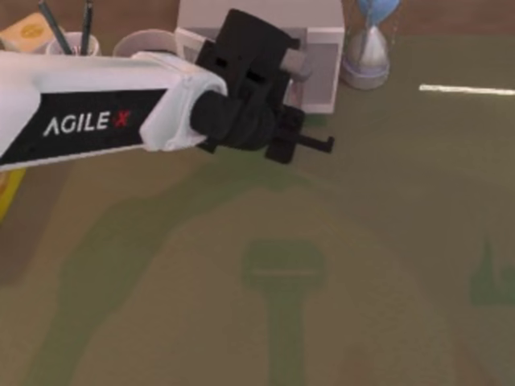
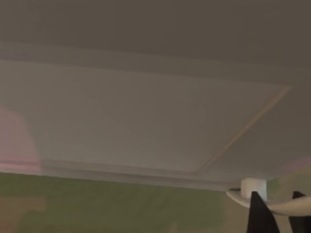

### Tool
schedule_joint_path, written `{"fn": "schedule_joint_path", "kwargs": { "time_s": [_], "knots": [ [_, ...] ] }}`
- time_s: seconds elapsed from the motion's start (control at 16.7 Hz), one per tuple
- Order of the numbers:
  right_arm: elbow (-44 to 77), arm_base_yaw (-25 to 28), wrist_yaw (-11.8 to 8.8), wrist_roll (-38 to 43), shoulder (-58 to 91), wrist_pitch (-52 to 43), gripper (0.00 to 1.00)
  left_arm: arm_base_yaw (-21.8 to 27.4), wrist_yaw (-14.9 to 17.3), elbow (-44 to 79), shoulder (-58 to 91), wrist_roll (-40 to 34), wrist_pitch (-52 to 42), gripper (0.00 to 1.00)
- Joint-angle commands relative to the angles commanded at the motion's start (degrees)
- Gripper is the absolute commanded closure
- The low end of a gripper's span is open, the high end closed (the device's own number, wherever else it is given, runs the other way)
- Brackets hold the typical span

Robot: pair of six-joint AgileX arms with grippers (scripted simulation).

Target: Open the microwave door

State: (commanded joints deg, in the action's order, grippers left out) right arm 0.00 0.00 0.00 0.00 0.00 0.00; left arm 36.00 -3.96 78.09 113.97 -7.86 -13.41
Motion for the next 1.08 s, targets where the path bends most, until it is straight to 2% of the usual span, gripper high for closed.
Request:
{"fn": "schedule_joint_path", "kwargs": {
  "time_s": [0.36, 1.08],
  "knots": [
    [0.0, 0.0, 0.0, 0.0, 0.0, 0.0, 0.0, -1.3, 1.5, -2.1, -1.4, 2.7, 0.8, 1.0],
    [0.0, 0.0, 0.0, 0.0, 0.0, 0.0, 0.0, -1.3, 1.5, -2.1, -1.4, 2.7, 0.8, 1.0]
  ]
}}
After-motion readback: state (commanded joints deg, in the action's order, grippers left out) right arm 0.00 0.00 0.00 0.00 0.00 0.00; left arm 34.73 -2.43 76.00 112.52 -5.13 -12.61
